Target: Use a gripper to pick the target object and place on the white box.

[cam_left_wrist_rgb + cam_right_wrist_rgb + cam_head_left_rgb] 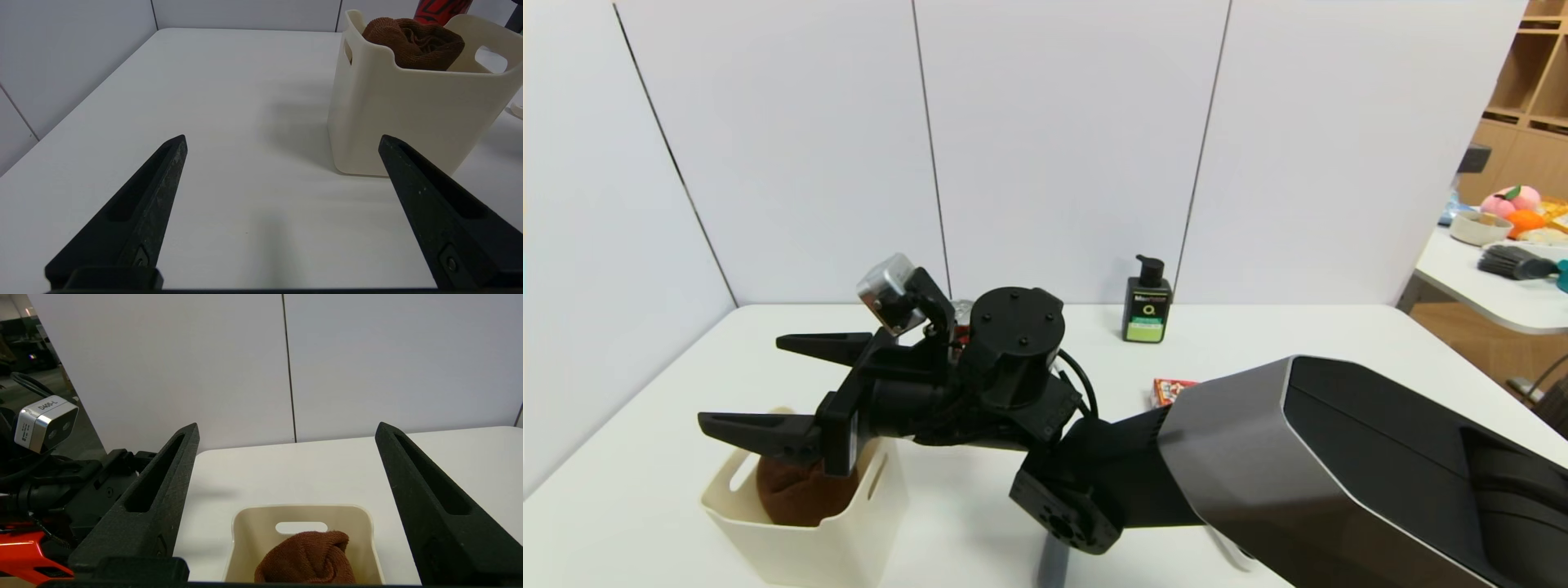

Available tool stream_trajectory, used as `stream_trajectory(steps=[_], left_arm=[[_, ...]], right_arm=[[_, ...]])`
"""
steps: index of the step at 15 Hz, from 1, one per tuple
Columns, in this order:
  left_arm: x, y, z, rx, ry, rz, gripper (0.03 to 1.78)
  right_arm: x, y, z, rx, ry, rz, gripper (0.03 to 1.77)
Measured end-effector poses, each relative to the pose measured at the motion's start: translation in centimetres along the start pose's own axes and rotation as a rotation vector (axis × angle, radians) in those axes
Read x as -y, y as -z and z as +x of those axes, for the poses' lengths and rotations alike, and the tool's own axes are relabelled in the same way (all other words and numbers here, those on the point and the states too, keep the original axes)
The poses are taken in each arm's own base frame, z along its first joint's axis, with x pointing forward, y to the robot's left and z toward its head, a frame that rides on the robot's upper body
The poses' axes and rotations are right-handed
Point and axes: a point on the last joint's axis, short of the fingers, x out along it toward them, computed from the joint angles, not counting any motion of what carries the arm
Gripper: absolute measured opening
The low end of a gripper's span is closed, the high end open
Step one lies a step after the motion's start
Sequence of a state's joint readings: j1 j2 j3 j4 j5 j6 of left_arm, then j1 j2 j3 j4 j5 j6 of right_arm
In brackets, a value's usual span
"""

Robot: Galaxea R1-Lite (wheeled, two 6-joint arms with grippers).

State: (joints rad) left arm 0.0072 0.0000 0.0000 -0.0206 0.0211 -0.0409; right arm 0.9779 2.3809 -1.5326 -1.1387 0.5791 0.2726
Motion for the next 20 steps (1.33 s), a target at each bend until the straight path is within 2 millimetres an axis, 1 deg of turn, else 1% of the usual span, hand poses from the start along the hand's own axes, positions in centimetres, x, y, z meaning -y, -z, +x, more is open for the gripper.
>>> stream_trajectory(steps=[2, 4, 5, 7, 8, 10, 11, 13, 15, 16, 18, 20], left_arm=[[0.0, 0.0, 0.0, 0.0, 0.0, 0.0, 1.69], [0.0, 0.0, 0.0, 0.0, 0.0, 0.0, 1.69], [0.0, 0.0, 0.0, 0.0, 0.0, 0.0, 1.69], [0.0, 0.0, 0.0, 0.0, 0.0, 0.0, 1.69], [0.0, 0.0, 0.0, 0.0, 0.0, 0.0, 1.69], [0.0, 0.0, 0.0, 0.0, 0.0, 0.0, 1.69], [0.0, 0.0, 0.0, 0.0, 0.0, 0.0, 1.69], [0.0, 0.0, 0.0, 0.0, 0.0, 0.0, 1.69], [0.0, 0.0, 0.0, 0.0, 0.0, 0.0, 1.69], [0.0, 0.0, 0.0, 0.0, 0.0, 0.0, 1.69], [0.0, 0.0, 0.0, 0.0, 0.0, 0.0, 1.69], [0.0, 0.0, 0.0, 0.0, 0.0, 0.0, 1.69]], right_arm=[[-0.1, -0.1, -0.4, -0.01, 0.018, -0.023, 1.56], [0.1, -0.7, -1.3, -0.05, 0.086, -0.063, 1.59], [0.6, -1.5, -2.1, -0.09, 0.146, -0.087, 1.61], [1.9, -4.1, -4.4, -0.181, 0.283, -0.125, 1.63], [2.6, -5.8, -5.9, -0.218, 0.346, -0.128, 1.64], [4.0, -10.0, -10.0, -0.267, 0.477, -0.124, 1.66], [4.4, -11.5, -11.8, -0.286, 0.534, -0.122, 1.66], [4.7, -14.5, -16.0, -0.341, 0.684, -0.137, 1.67], [4.4, -16.8, -19.9, -0.404, 0.839, -0.148, 1.68], [3.9, -17.9, -21.5, -0.431, 0.916, -0.148, 1.68], [2.7, -19.3, -23.9, -0.484, 1.073, -0.139, 1.69], [1.3, -19.4, -25.5, -0.542, 1.222, -0.13, 1.69]])
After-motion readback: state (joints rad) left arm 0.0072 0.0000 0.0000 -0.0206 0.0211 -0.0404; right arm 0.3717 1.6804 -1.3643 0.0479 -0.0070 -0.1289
